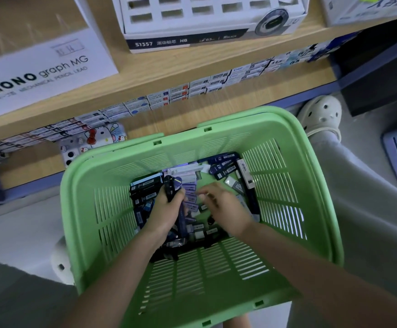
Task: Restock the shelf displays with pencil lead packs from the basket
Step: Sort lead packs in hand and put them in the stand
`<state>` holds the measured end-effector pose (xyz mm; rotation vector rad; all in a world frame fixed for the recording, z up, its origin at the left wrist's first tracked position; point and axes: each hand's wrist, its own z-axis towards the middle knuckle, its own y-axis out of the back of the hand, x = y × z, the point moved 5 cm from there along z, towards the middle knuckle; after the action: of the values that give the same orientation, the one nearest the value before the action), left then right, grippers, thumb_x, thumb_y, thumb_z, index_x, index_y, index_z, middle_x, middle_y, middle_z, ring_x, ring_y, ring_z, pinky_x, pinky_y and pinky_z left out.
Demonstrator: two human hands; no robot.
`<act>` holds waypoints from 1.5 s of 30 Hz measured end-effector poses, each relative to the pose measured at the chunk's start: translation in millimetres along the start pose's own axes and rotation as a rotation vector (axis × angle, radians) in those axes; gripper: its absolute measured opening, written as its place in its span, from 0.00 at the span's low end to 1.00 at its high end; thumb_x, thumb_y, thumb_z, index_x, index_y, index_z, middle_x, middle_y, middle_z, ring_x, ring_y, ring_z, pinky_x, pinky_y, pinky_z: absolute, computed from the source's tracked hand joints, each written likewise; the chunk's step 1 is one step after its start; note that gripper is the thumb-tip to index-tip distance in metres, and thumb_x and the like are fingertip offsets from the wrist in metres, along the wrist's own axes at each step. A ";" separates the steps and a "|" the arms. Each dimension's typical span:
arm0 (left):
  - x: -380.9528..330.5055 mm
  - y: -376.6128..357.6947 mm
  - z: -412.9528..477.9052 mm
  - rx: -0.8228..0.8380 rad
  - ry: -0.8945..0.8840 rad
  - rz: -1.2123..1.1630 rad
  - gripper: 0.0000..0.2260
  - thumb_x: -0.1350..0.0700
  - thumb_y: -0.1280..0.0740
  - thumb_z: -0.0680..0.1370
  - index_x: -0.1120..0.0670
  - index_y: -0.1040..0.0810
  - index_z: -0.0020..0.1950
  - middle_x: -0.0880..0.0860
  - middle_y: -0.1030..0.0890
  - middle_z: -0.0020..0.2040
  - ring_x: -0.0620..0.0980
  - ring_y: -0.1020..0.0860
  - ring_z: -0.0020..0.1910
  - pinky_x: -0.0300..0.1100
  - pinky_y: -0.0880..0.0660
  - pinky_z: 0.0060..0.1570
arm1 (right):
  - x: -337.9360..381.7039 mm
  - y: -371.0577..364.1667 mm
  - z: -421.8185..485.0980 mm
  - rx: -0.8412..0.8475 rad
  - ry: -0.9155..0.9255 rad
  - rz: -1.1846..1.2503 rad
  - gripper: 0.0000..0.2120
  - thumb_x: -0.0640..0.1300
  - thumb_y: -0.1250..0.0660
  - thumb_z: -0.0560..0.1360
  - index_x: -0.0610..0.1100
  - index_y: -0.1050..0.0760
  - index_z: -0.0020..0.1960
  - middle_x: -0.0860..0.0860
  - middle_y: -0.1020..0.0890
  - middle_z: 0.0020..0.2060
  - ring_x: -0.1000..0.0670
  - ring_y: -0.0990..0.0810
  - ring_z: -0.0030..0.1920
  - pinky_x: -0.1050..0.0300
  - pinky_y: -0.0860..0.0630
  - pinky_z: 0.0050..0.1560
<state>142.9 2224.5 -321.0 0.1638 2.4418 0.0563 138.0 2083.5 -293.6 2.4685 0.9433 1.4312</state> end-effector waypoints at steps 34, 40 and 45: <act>-4.6 20.0 -20.0 -0.190 0.133 -0.149 0.08 0.59 0.35 0.79 0.59 0.28 0.57 0.53 0.27 0.33 0.48 0.29 0.28 0.37 0.30 0.29 | -20.5 6.7 18.5 -0.221 -0.237 0.165 0.14 0.49 0.37 0.78 0.41 0.30 0.58 0.49 0.20 0.39 0.50 0.21 0.37 0.58 0.26 0.34; -30.7 3.0 -44.9 -0.147 0.063 -0.402 0.11 0.57 0.31 0.76 0.59 0.25 0.57 0.55 0.23 0.38 0.46 0.25 0.29 0.38 0.25 0.29 | 21.1 11.1 -9.5 -0.170 -0.187 0.542 0.06 0.44 0.40 0.80 0.42 0.28 0.48 0.52 0.21 0.33 0.54 0.22 0.32 0.60 0.24 0.38; -58.5 5.9 -70.7 -0.101 -0.011 -0.466 0.07 0.55 0.29 0.74 0.56 0.25 0.48 0.50 0.25 0.29 0.47 0.28 0.28 0.40 0.28 0.34 | 57.7 16.6 -35.1 -0.046 -0.162 0.574 0.08 0.46 0.43 0.81 0.42 0.30 0.48 0.51 0.23 0.33 0.55 0.25 0.30 0.61 0.25 0.36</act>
<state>142.7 2222.8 -229.1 -0.4479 2.3990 -0.0287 137.0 2097.2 -225.4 2.9004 0.1644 1.3253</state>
